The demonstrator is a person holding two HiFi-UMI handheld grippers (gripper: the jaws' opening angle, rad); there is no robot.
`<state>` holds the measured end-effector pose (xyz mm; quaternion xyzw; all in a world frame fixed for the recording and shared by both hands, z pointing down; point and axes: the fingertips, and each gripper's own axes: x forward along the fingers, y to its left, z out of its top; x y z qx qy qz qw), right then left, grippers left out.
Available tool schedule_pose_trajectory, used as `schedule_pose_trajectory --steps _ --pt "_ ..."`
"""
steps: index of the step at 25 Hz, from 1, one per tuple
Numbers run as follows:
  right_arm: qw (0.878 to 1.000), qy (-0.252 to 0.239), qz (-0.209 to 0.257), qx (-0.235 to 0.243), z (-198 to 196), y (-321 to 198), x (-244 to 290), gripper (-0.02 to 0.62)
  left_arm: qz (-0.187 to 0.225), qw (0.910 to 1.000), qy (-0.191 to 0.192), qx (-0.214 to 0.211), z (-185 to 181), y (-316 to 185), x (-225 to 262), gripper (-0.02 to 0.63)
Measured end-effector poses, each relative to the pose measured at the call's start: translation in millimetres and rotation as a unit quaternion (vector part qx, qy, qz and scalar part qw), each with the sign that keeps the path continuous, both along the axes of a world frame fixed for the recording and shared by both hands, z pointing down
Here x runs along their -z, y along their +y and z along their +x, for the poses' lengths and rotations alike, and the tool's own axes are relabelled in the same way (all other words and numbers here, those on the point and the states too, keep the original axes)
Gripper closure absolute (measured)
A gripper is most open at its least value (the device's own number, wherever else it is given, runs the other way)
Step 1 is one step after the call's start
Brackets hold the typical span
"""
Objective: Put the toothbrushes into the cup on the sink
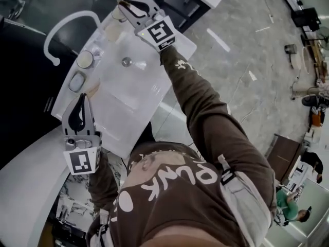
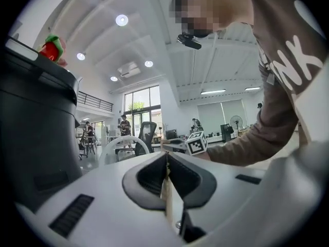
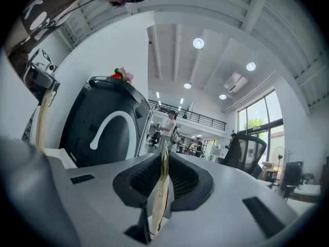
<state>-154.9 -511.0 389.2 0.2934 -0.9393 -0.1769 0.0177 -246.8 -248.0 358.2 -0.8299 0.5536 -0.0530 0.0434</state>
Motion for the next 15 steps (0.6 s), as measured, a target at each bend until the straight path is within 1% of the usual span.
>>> schedule_pose_trajectory --steps 6,10,13,15 --pt "0.999 -0.002 -0.042 -0.015 -11 -49 -43 0.541 -0.018 0.9998 0.002 0.008 -10 -16 -11 0.597" --pt "0.997 0.012 -0.069 -0.023 -18 -65 -76 0.541 -0.005 0.9999 0.008 0.009 -11 -25 -7 0.597" --pt "0.996 0.027 -0.085 -0.028 -20 -71 -100 0.54 -0.011 0.9999 0.002 0.012 -14 -28 -10 0.597" --pt "0.995 0.027 -0.091 -0.033 -18 -73 -110 0.537 -0.016 0.9998 -0.001 0.013 -16 -28 -13 0.597"
